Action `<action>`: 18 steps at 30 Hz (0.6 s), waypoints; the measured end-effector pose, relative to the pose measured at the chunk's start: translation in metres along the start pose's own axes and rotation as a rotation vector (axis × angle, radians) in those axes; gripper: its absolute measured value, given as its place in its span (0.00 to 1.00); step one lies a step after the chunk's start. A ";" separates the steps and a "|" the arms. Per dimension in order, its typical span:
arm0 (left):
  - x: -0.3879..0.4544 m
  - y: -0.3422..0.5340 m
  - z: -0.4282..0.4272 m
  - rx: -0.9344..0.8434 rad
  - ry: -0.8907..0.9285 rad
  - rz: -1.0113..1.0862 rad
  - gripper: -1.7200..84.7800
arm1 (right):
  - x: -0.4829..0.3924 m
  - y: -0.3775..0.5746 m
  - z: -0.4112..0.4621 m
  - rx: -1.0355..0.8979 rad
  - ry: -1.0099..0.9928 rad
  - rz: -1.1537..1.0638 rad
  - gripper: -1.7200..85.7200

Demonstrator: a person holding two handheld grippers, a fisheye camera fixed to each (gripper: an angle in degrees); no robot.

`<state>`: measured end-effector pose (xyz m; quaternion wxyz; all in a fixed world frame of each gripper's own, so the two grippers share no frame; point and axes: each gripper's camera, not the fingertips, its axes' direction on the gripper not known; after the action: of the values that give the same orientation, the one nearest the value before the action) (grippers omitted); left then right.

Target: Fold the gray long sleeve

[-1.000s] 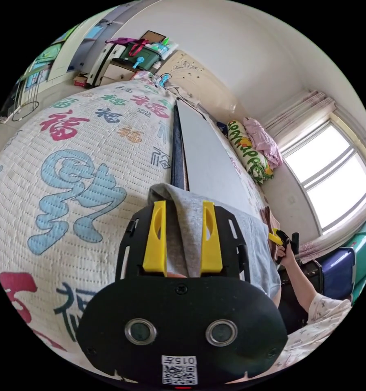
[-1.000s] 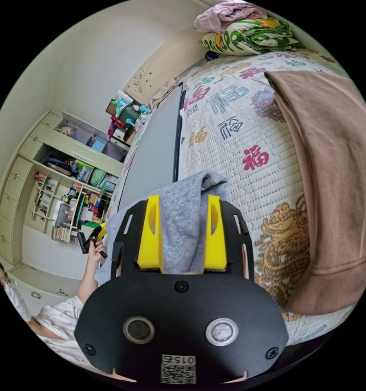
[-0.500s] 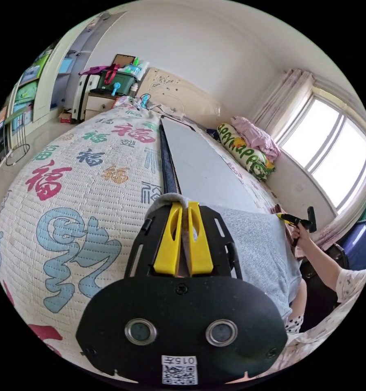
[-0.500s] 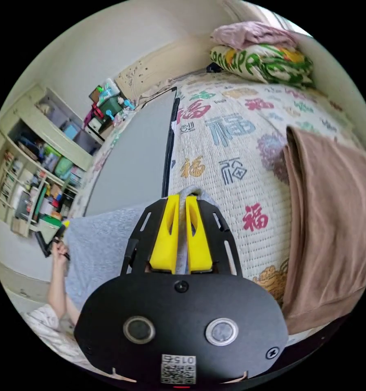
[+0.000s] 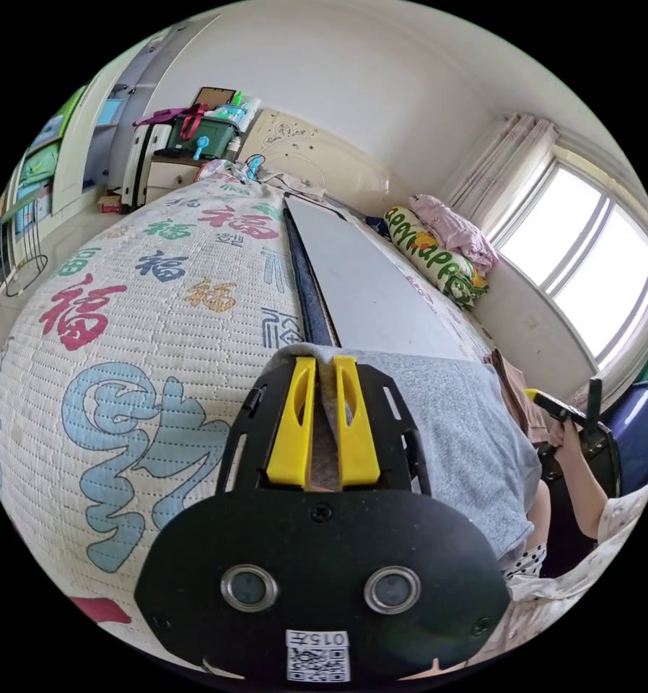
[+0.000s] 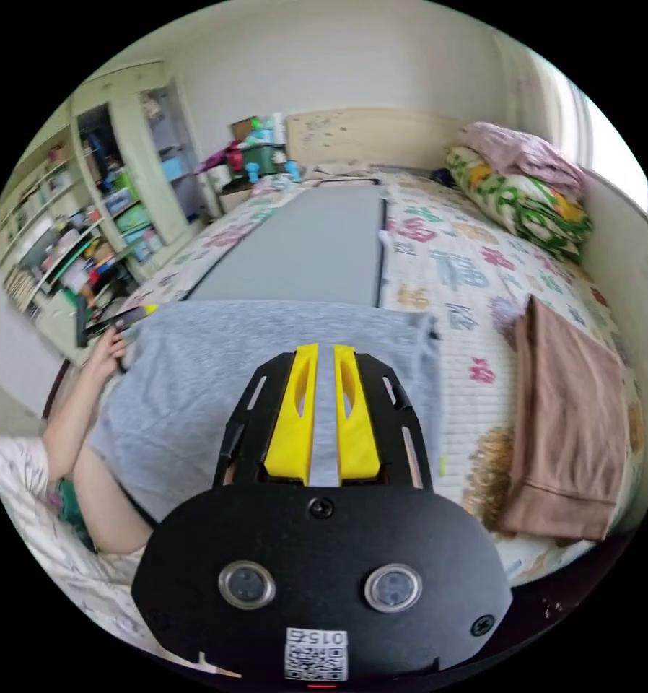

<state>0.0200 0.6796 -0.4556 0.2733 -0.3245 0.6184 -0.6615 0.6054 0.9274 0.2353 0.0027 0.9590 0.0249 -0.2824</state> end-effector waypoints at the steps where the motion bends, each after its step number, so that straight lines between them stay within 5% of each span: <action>1: 0.002 0.001 0.000 0.004 -0.005 0.002 0.08 | -0.020 0.007 0.003 0.001 -0.045 -0.059 0.09; 7: 0.008 0.005 -0.006 0.032 0.006 -0.006 0.08 | -0.203 0.099 0.067 -0.078 -0.507 -0.459 0.15; 14: 0.006 -0.002 -0.018 0.062 0.070 -0.046 0.07 | -0.253 0.201 0.172 -0.348 -0.211 -0.595 0.10; 18: 0.024 -0.023 -0.016 0.006 -0.013 0.032 0.04 | -0.240 0.252 0.175 -0.316 -0.177 -0.591 0.05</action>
<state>-0.0068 0.6739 -0.4312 0.2887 -0.3182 0.6198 -0.6567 0.3218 0.6610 0.2161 0.0715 0.8698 0.3446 -0.3457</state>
